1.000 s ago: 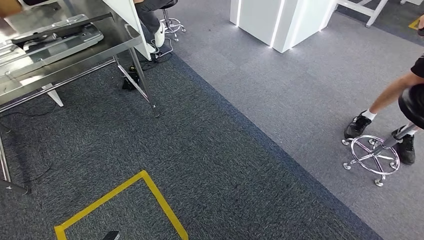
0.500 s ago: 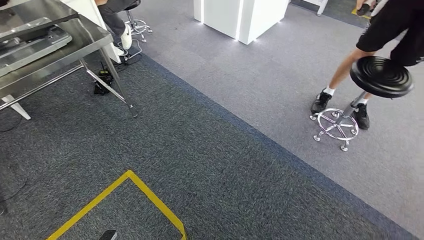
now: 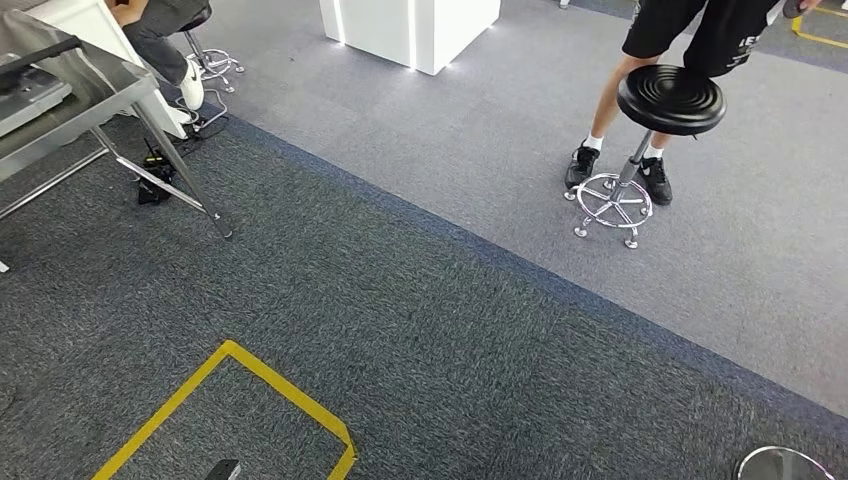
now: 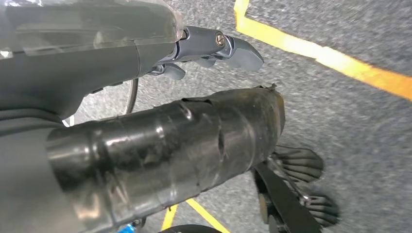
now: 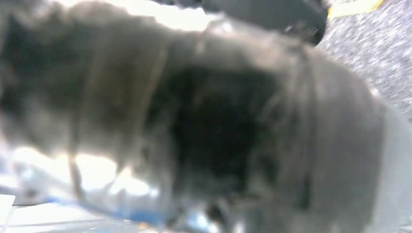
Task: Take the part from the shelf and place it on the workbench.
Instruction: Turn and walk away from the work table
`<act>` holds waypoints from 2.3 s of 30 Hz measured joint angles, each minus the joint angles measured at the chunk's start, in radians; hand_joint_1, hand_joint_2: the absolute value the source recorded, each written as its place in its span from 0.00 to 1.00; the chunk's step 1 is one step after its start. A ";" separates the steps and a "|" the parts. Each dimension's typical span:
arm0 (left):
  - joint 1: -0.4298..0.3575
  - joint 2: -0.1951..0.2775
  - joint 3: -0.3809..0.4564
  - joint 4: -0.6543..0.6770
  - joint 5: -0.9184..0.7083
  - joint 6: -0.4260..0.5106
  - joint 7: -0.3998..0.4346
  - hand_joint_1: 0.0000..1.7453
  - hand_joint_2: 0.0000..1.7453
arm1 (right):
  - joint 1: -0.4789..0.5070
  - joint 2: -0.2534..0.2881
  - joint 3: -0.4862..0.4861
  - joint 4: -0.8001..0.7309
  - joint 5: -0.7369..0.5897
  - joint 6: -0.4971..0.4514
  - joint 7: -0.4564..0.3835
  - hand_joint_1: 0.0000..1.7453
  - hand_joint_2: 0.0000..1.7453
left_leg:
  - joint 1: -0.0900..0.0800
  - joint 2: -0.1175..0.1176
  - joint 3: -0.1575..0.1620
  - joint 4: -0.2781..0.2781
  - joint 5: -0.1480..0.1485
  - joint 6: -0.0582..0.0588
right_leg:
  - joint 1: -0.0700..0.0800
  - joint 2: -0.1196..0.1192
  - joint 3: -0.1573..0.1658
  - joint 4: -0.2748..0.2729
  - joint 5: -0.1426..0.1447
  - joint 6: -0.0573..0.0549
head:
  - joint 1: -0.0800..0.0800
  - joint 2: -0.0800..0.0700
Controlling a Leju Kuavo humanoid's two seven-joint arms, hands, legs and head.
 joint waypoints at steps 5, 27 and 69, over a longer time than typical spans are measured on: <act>-0.004 0.002 0.000 0.000 0.000 -0.001 -0.003 0.00 0.00 | -0.001 0.003 0.000 0.001 0.000 0.004 0.002 0.00 0.00 | -0.013 -0.075 0.217 -0.295 0.036 0.032 | 0.001 0.051 -0.062 0.017 0.060 0.018 | 0.000 0.000; -0.007 -0.002 0.001 0.004 -0.001 -0.012 -0.011 0.00 0.00 | -0.007 -0.007 -0.006 0.004 0.000 0.014 0.009 0.00 0.00 | 0.003 0.013 -0.010 -0.104 0.020 -0.004 | -0.013 -0.049 0.097 -0.028 -0.061 0.007 | 0.003 0.000; 0.011 0.010 -0.028 0.010 -0.009 -0.005 -0.158 0.00 0.00 | 0.021 0.006 -0.032 0.007 0.002 0.013 0.006 0.00 0.00 | 0.013 -0.041 0.087 -0.236 0.096 0.015 | -0.017 0.082 0.022 0.045 -0.055 0.052 | 0.006 0.000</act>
